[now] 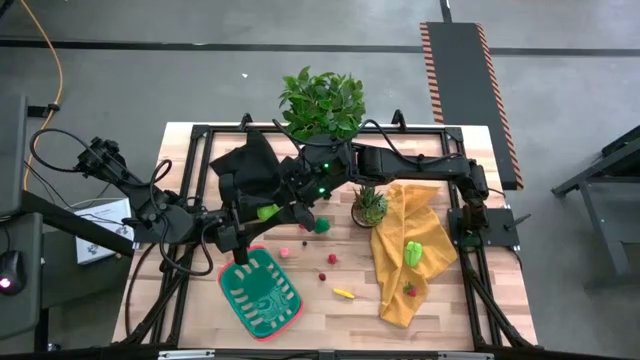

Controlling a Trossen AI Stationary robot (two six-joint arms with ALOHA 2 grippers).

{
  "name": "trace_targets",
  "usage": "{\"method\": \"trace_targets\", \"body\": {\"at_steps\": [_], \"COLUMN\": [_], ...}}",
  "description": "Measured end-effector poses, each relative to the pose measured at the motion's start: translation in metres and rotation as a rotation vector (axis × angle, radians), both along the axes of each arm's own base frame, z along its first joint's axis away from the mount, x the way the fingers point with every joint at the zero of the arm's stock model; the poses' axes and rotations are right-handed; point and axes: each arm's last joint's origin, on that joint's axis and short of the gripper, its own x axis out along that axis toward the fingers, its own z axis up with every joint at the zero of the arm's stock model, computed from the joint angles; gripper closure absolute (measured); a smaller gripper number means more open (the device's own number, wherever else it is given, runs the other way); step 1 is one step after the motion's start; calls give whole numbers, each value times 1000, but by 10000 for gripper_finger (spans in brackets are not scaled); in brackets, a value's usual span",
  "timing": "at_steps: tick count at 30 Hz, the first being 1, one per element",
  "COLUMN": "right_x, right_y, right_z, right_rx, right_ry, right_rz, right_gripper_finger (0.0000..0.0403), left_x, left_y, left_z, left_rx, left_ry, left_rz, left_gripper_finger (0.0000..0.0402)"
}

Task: Pick and placing Produce into tupperware
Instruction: Put the green cabbage into the blue basket

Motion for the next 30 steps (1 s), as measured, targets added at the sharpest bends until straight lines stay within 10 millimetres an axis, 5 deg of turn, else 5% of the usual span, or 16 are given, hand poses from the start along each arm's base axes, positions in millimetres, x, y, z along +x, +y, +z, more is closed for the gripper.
{"method": "trace_targets", "body": {"at_steps": [30], "right_x": [0], "right_y": [0], "right_z": [0], "right_rx": [0], "right_ry": [-1], "right_rz": [0], "right_gripper_finger": [171], "left_x": [0], "left_y": [0], "left_z": [0], "left_rx": [0], "left_ry": [1], "left_rz": [-1], "left_gripper_finger": [170]}}
